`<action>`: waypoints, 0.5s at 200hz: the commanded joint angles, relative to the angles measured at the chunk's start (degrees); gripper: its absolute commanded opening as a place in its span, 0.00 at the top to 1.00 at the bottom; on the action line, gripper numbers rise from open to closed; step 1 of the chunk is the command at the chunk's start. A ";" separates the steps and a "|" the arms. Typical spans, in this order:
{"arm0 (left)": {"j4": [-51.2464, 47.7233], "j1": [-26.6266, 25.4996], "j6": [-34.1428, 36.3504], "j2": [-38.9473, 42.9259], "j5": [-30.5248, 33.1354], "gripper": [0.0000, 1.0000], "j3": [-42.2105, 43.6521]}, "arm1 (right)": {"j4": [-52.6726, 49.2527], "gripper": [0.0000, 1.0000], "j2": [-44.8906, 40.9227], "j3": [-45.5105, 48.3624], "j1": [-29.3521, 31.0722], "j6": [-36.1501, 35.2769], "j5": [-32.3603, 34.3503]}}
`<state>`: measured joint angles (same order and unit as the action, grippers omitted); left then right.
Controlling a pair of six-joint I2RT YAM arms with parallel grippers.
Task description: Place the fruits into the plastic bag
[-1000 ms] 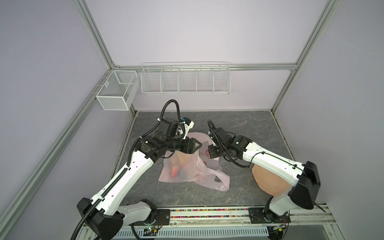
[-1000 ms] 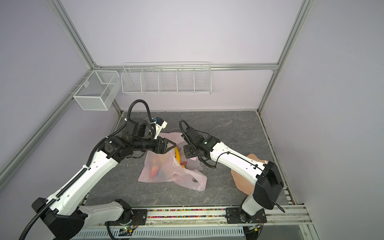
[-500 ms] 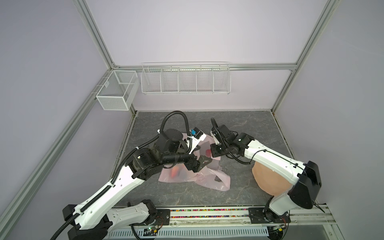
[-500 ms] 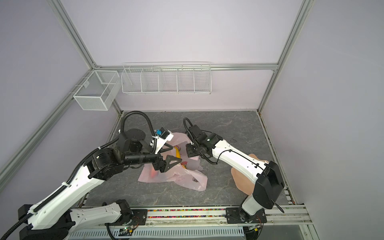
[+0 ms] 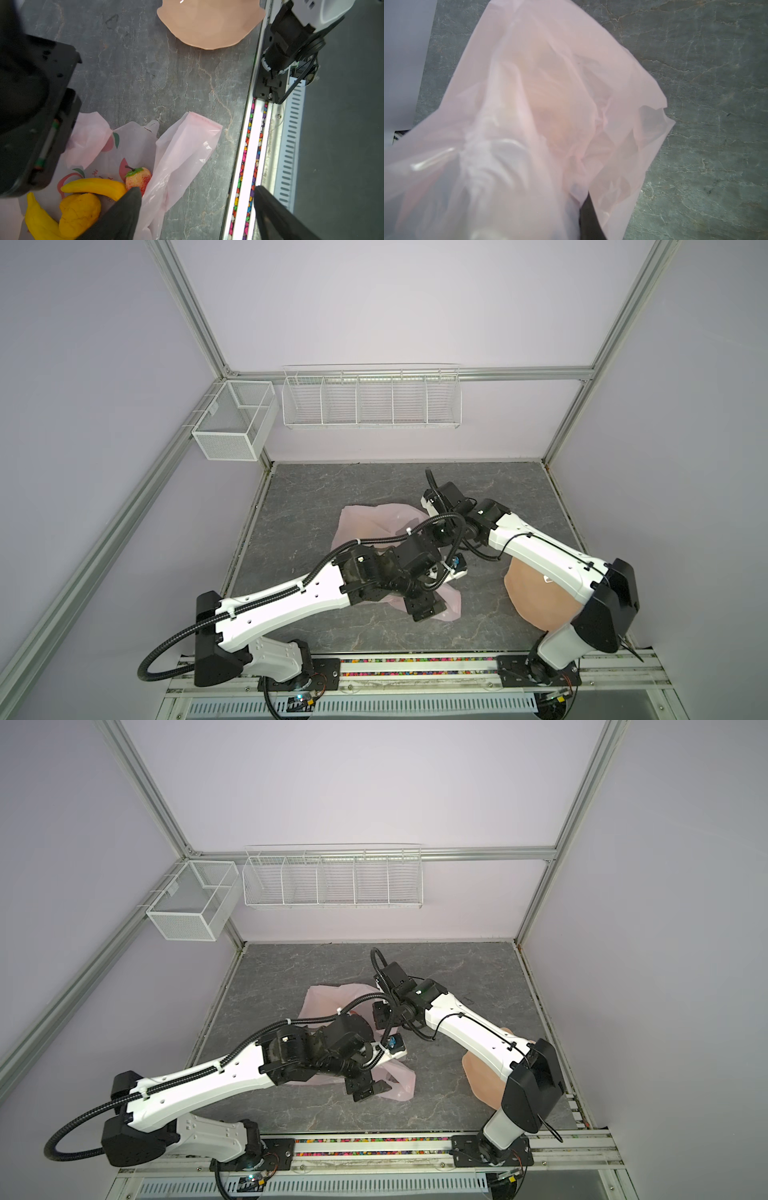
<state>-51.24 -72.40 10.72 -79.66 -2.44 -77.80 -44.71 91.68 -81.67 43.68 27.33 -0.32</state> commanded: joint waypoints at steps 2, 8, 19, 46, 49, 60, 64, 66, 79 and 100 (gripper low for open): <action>-2.50 -0.95 4.75 -3.12 2.61 0.16 -2.86 | -1.04 0.94 0.74 -1.28 -0.88 -1.05 -1.96; -2.47 -0.99 5.16 -4.12 2.69 0.16 -3.24 | -1.00 0.94 0.85 -1.24 -1.07 -1.14 -2.31; -2.74 -1.16 5.99 -5.96 2.87 0.16 -4.01 | -1.00 0.94 1.00 -1.34 -1.29 -1.23 -2.60; -3.67 -1.77 8.01 -9.42 3.82 0.17 -5.61 | -0.99 0.94 1.42 -1.57 -1.43 -1.40 -3.24; -3.68 -1.90 8.22 -9.70 3.99 0.17 -5.62 | -0.99 0.94 1.47 -1.61 -1.52 -1.40 -3.34; -3.69 -2.12 8.93 -10.83 4.93 0.17 -6.01 | -0.91 0.94 1.65 -1.75 -1.62 -1.47 -3.68; -3.66 -2.20 9.13 -11.26 5.17 0.17 -6.24 | -0.91 0.94 1.73 -1.78 -1.66 -1.47 -3.71; -3.75 -2.26 9.21 -11.41 5.27 0.17 -6.34 | -0.91 0.94 1.74 -1.86 -1.60 -1.49 -3.72; -3.69 -2.21 9.84 -12.60 5.59 0.17 -6.66 | -0.99 0.94 1.92 -1.92 -1.60 -1.65 -3.81; -3.35 -2.39 10.74 -14.13 6.16 0.17 -6.66 | -0.99 0.94 1.92 -1.94 -1.76 -1.80 -4.15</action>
<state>-53.06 -74.35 18.65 -91.90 2.13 -82.63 -45.23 92.92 -82.37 42.33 26.81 -3.14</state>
